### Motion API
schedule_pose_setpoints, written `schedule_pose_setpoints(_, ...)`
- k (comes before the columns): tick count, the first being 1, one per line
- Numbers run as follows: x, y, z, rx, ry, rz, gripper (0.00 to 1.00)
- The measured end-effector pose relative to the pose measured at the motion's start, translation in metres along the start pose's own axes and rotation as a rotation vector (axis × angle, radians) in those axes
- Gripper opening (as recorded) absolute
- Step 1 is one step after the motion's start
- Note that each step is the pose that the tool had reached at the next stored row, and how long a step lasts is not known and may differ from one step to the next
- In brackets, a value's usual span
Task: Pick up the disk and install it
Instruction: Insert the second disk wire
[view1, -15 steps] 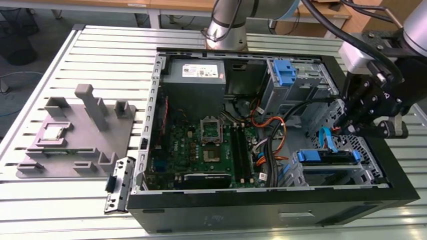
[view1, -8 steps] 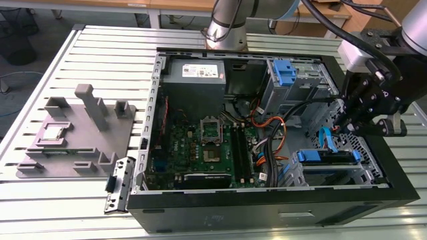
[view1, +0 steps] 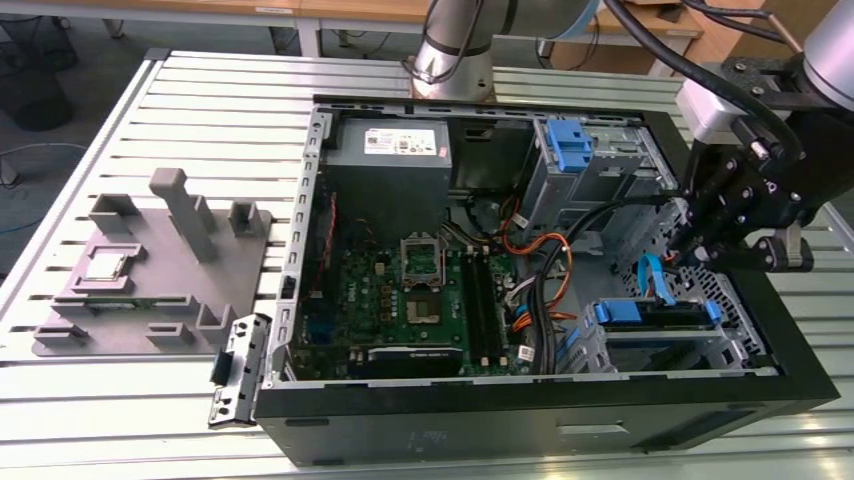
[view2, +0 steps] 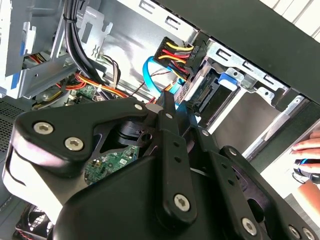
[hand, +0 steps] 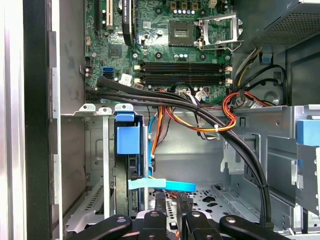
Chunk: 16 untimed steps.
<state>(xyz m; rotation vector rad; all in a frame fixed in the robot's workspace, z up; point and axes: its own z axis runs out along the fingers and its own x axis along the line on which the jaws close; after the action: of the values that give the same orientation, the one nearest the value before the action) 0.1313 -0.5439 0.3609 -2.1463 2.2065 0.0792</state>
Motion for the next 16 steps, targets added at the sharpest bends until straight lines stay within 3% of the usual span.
schedule_pose_setpoints(16, -0.0027, -0.0146, 0.0008, -0.0003, -0.0063, -0.001, 0.24)
